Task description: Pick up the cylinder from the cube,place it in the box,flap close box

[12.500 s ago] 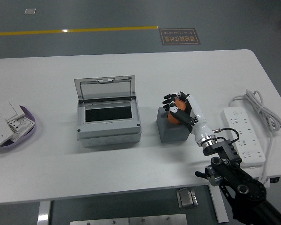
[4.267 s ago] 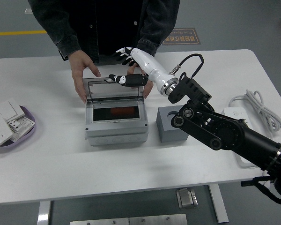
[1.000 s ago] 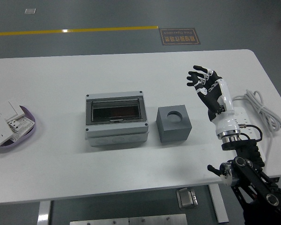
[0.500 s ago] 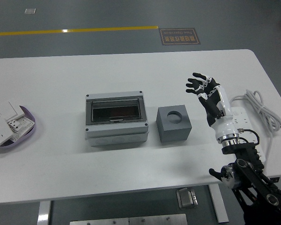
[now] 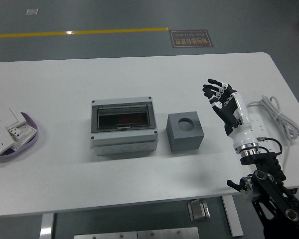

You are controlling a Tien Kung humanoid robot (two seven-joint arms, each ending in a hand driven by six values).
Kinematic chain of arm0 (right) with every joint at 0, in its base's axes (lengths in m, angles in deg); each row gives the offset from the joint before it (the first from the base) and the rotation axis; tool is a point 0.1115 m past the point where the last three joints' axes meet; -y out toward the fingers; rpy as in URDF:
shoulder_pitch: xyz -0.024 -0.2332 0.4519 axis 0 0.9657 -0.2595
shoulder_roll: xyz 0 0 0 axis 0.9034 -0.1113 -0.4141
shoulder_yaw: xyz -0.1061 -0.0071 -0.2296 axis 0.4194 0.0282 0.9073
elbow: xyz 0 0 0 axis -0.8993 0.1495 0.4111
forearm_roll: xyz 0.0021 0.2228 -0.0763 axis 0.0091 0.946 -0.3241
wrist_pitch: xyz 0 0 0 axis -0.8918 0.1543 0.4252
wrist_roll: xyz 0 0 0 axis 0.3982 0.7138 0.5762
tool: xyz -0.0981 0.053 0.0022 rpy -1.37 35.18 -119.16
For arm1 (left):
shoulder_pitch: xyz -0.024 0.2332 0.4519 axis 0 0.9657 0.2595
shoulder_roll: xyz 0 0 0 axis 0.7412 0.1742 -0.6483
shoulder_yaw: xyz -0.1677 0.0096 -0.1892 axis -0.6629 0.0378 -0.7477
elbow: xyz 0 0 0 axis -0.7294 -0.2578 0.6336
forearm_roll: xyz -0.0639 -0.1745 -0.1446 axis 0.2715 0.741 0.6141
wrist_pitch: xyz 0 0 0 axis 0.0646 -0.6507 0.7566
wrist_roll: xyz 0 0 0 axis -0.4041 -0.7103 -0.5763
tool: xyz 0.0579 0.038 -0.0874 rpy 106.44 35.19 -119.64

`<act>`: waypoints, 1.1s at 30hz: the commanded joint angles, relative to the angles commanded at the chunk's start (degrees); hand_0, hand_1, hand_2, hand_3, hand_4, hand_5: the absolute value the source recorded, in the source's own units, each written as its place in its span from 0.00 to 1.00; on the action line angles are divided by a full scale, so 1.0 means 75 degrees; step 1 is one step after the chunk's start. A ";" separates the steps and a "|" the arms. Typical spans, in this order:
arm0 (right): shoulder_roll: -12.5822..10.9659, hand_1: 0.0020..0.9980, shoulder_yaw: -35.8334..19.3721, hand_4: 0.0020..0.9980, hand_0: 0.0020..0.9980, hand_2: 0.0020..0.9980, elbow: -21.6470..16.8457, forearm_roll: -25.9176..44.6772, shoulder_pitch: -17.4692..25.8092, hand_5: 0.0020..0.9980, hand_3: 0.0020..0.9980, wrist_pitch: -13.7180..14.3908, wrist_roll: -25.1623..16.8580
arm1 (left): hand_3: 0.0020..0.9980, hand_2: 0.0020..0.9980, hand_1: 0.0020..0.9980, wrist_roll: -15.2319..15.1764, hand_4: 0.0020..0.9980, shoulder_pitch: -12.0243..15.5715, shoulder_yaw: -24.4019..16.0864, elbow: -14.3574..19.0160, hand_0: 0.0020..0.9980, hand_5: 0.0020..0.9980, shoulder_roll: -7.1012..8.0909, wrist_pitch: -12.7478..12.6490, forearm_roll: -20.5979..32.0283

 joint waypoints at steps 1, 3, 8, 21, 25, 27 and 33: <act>0.0002 0.71 -0.0018 0.81 0.78 0.70 0.0006 -0.0002 0.0012 0.29 0.73 0.0012 0.0000 | 0.59 0.56 0.58 0.0004 0.66 -0.0001 -0.0004 0.0001 0.60 0.20 0.0007 0.0001 -0.0002; 0.0008 0.71 -0.0045 0.80 0.79 0.71 0.0020 -0.0017 0.0036 0.28 0.73 0.0034 0.0003 | 0.59 0.56 0.58 0.0012 0.66 -0.0005 -0.0020 0.0004 0.60 0.20 0.0021 0.0006 -0.0021; 0.0015 0.71 -0.0038 0.79 0.79 0.71 0.0062 -0.0048 0.0057 0.31 0.73 0.0066 0.0021 | 0.59 0.56 0.58 0.0031 0.66 -0.0021 -0.0058 0.0012 0.60 0.20 0.0047 0.0017 -0.0068; -0.0003 0.72 0.0144 0.81 0.80 0.71 0.0136 -0.0215 -0.0038 0.30 0.73 0.0124 0.0095 | 0.60 0.56 0.58 0.0154 0.67 -0.0008 -0.0140 0.0039 0.60 0.21 0.0036 0.0112 -0.0201; 0.0064 0.72 0.0131 0.81 0.80 0.71 0.0165 -0.0292 -0.0081 0.30 0.73 0.0140 0.0120 | 0.60 0.56 0.58 0.0019 0.67 0.0036 0.0035 0.0025 0.60 0.21 0.0042 0.0046 0.0115; 0.0070 0.72 0.0104 0.81 0.80 0.71 0.0167 -0.0336 -0.0053 0.30 0.73 0.0158 0.0117 | 0.60 0.56 0.58 -0.0001 0.67 0.0039 0.0124 0.0007 0.60 0.21 0.0038 0.0092 0.0126; 0.0038 0.72 0.0020 0.81 0.80 0.71 0.0171 -0.0407 0.0033 0.30 0.73 0.0196 0.0105 | 0.60 0.56 0.58 0.0014 0.67 0.0077 0.0122 0.0004 0.60 0.21 -0.0015 0.0063 0.0214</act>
